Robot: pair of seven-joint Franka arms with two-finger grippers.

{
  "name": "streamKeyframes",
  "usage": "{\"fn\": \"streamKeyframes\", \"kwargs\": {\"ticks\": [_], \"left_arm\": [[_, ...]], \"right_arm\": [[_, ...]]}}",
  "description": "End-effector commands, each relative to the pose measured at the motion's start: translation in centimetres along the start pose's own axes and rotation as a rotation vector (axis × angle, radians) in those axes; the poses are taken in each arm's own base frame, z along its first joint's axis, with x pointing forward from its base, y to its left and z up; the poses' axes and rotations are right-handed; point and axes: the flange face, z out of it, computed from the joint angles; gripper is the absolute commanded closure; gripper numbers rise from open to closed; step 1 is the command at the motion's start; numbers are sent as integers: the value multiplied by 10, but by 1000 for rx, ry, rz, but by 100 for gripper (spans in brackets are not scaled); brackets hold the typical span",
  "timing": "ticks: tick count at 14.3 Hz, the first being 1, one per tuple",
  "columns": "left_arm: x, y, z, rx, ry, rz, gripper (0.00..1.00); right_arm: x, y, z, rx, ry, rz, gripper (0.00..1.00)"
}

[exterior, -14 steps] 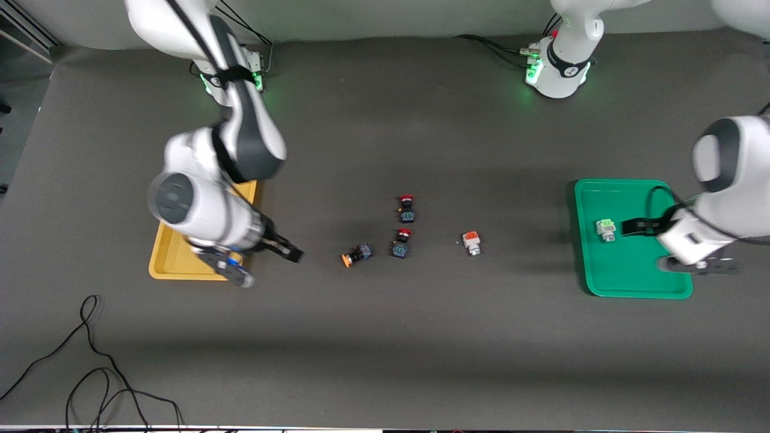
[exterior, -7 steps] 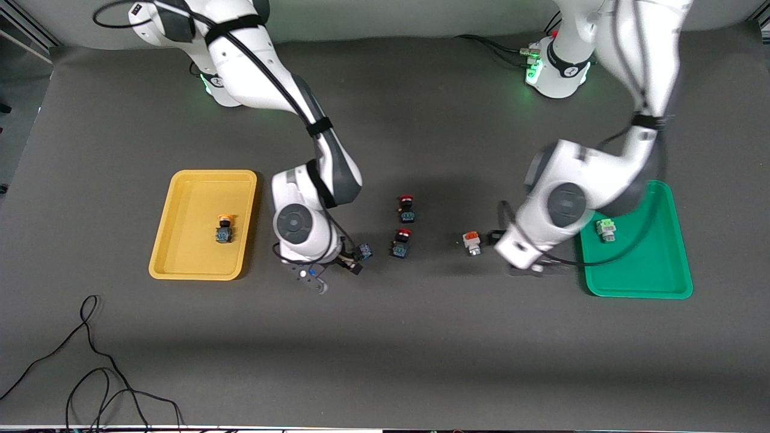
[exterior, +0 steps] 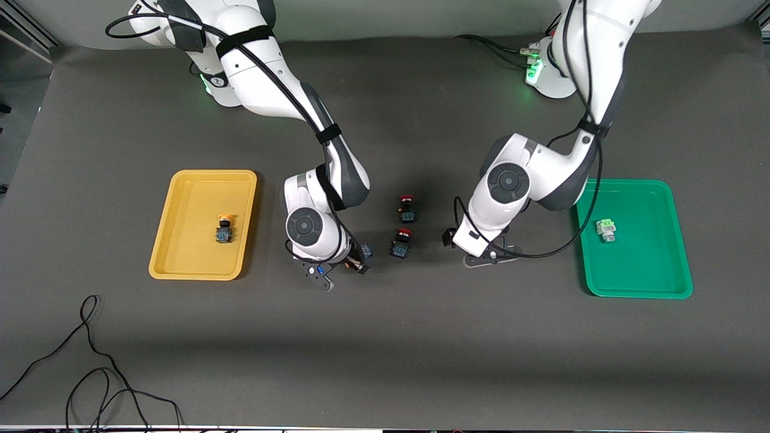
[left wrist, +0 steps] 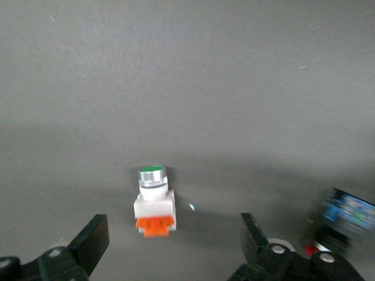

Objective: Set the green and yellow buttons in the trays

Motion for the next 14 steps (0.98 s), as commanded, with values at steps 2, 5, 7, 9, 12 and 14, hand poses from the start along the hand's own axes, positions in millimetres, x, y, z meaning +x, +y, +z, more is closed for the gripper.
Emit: {"fn": "streamKeyframes", "kwargs": {"ticks": [2, 5, 7, 9, 12, 14], "left_arm": [[-2, -11, 59, 1, -3, -39, 0], [-7, -12, 66, 16, -22, -57, 42], [-5, -13, 59, 21, -26, -63, 87], [-3, -13, 40, 41, -45, -65, 100], [10, -21, -23, 43, -41, -89, 100], [30, -45, -88, 56, -62, -129, 100]], "right_arm": [[8, -1, 4, 32, -62, 94, 42], [9, 1, 5, 24, -57, 91, 100], [11, 0, -3, 31, -55, 77, 100], [14, 0, -27, 15, -49, 41, 100], [30, 15, -88, -128, -33, -112, 100], [48, 37, -136, -181, -76, -277, 100]]}}
